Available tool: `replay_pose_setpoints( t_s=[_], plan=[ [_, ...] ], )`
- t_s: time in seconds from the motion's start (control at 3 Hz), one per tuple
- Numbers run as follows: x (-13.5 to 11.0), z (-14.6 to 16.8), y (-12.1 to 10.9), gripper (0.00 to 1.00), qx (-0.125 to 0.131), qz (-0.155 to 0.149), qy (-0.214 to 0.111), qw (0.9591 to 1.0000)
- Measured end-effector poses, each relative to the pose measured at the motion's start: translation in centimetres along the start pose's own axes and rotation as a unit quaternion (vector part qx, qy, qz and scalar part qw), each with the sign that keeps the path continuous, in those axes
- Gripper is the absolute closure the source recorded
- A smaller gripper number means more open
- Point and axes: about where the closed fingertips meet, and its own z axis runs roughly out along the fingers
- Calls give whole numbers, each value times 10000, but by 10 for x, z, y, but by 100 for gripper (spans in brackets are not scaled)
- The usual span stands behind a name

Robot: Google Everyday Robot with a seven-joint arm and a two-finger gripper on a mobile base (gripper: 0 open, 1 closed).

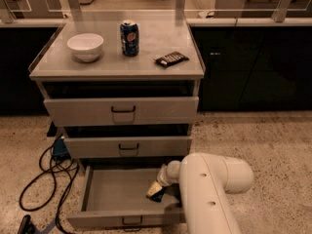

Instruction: Pick rxbar blueberry from bottom drawer and place on counter

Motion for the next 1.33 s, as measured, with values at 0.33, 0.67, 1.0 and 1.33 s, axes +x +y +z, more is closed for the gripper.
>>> replay_pose_setpoints(
  t_s=[0.33, 0.67, 1.0, 1.33],
  plan=[
    [6, 4, -1, 0, -225, -22, 66, 9997],
    [44, -2, -7, 0, -589, 197, 181, 9979],
    [75, -7, -2, 0, -906, 351, 279, 9949],
    [71, -6, 0, 0, -906, 351, 279, 9949]
  ],
)
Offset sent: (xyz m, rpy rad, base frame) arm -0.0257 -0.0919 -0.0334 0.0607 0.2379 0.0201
